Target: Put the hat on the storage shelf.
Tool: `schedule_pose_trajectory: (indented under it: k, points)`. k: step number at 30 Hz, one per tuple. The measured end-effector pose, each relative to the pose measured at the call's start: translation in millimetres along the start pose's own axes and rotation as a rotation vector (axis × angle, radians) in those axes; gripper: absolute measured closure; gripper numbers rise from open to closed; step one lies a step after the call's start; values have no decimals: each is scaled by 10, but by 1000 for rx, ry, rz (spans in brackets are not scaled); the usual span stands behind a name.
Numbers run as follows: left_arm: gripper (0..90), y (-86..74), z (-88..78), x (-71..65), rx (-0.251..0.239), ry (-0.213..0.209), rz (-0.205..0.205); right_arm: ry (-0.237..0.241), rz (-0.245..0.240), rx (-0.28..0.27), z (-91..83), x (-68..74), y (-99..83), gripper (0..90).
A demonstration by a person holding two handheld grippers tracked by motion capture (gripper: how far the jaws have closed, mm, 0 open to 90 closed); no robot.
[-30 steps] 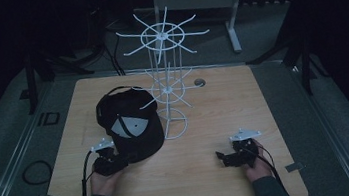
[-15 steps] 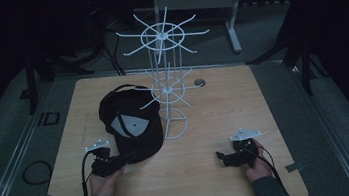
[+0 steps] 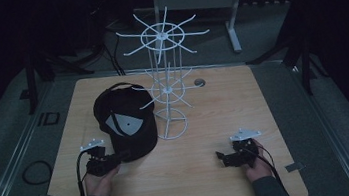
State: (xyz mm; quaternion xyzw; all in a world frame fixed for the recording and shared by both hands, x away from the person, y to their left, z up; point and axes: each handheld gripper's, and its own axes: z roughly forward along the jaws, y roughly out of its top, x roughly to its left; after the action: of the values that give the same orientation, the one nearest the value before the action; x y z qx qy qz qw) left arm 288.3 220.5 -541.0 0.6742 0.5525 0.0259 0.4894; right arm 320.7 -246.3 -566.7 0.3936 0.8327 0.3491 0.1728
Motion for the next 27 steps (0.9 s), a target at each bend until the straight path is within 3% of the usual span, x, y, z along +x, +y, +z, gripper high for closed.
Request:
schedule_pose_trajectory:
  k: [16,27]
  points:
    - [861,65,-172,44,-30,66,15,0,0,0,0,0,0,117]
    - [861,89,-245,59,-49,77,12,1,0,-1,0,-1,0,117]
